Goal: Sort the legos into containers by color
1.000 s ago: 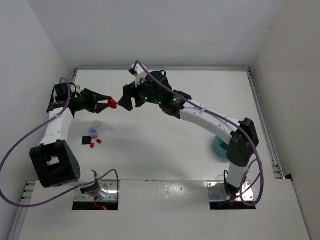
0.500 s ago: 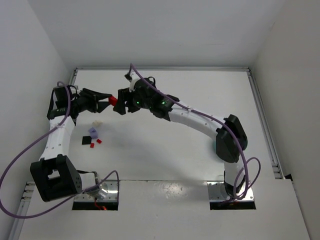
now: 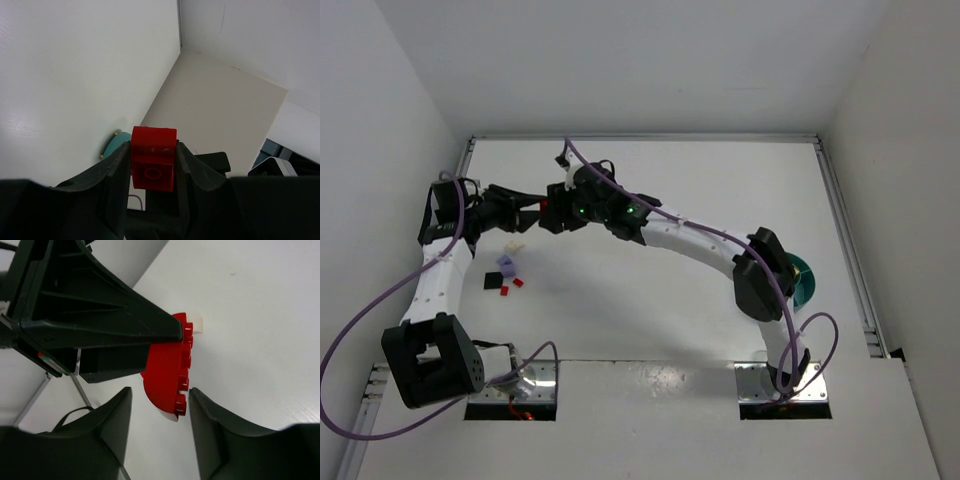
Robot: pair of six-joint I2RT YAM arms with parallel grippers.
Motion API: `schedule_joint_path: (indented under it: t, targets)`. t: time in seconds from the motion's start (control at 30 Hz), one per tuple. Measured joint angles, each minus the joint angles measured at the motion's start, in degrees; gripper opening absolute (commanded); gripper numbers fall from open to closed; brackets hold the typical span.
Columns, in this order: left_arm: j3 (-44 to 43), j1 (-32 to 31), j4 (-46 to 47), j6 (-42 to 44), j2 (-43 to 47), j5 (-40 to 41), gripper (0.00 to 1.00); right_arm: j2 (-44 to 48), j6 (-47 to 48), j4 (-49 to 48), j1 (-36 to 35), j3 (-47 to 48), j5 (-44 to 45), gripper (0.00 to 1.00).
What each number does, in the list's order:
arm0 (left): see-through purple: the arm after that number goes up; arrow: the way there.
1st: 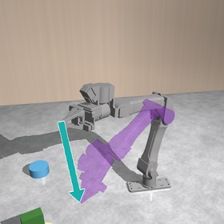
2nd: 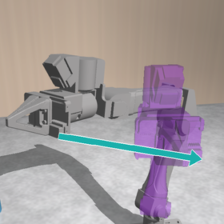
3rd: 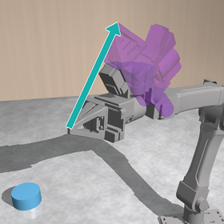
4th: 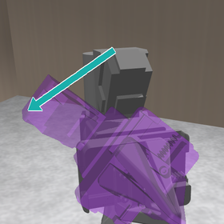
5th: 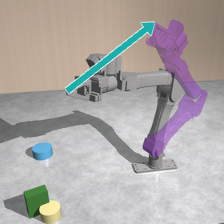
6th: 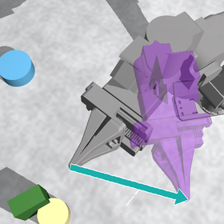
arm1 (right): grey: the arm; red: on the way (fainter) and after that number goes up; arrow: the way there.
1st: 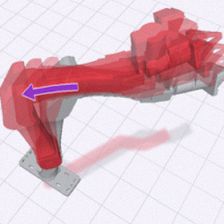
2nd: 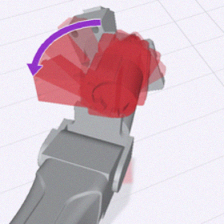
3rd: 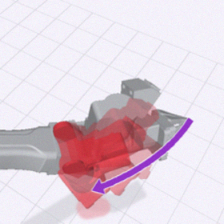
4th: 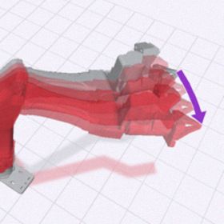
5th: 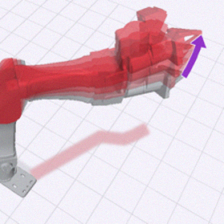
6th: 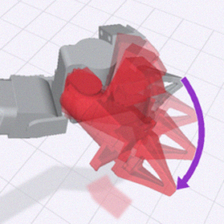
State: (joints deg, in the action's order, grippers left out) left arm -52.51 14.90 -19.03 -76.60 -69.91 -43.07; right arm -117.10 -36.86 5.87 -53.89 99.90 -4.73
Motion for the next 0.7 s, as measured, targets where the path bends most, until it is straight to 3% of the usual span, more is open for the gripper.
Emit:
schedule_joint_path:
  t: [0.2, 0.3, 0.43, 0.5, 0.53, 0.63, 0.67, 0.7]
  targets:
    - [1.2, -0.2, 0.5, 0.0, 0.9, 0.0, 0.01, -0.1, -0.2, -0.3, 0.0, 0.9, 0.9, 0.45]
    - [2.3, -0.2, 0.5, 0.0, 1.4, -0.1, 0.01, -0.1, -0.1, -0.2, 0.0, 0.9, 1.3, 0.39]
    - [2.9, -0.2, 0.6, 0.0, 1.5, 0.0, 0.01, -0.1, 1.1, 0.5, 0.1, 0.9, 1.7, 0.17]
    - [3.0, -0.2, 0.6, 0.0, 1.5, -0.1, 0.07, -0.1, 1.7, 0.7, 0.0, 0.9, 1.7, 0.09]
    - [3.1, -0.2, 0.6, 0.1, 1.6, -0.1, 0.28, -0.1, 2.1, 0.6, 0.0, 0.9, 1.7, 0.04]
    - [3.1, -0.2, 0.7, 0.9, 1.7, 0.0, 0.58, -0.1, 3.4, 0.6, 0.1, 0.9, 1.5, 0.0]
    - [3.1, -0.2, 0.8, 1.9, 1.8, 0.0, 0.76, 0.0, 3.8, 0.5, 0.2, 0.9, 1.4, 0.0]
    - [3.1, -0.2, 0.9, 3.1, 1.8, -0.1, 0.87, 0.3, 4.3, 0.2, 0.3, 0.6, 1.3, 0.0]
